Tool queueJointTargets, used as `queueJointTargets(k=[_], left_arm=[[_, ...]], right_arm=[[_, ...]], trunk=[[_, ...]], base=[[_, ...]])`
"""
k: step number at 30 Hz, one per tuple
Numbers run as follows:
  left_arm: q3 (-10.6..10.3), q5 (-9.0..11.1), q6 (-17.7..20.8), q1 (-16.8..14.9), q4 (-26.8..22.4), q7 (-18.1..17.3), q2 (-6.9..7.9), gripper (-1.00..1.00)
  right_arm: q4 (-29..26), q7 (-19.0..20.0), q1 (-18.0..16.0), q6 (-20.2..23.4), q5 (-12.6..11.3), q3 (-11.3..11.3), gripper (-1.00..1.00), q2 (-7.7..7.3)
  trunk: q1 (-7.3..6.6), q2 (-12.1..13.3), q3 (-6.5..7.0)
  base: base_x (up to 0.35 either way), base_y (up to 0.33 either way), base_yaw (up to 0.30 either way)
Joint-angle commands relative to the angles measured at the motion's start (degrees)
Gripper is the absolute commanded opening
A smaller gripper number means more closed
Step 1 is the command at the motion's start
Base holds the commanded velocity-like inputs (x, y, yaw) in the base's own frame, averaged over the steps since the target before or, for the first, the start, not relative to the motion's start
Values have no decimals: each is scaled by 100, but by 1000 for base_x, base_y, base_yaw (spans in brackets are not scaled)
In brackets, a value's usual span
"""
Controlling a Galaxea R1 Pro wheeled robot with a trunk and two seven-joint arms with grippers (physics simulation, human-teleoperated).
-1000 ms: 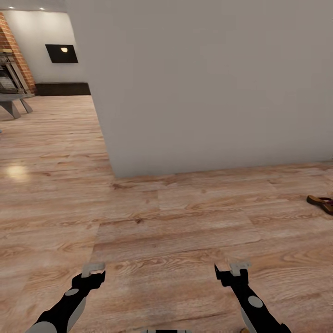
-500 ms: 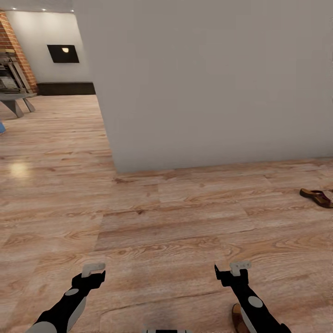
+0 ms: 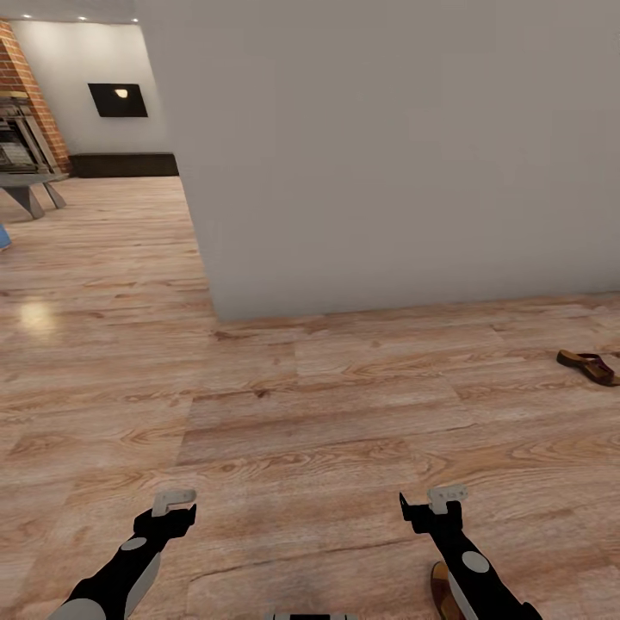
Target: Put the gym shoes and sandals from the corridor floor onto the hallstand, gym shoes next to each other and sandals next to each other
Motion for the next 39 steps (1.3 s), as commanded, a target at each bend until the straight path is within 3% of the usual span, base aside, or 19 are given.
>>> queueJointTargets(k=[1,39], left_arm=[[-1,31,-18,-2,5,6,0,100],[-1,31,-18,-2,10,6,-3,100]], right_arm=[[3,2,-2,-15,16,9,100,-4],[3,2,-2,-14,16,9,100,-4]], trunk=[[-1,-1,-4],[-1,-1,-4]], base=[[-4,0,0],[-82,-54,0]])
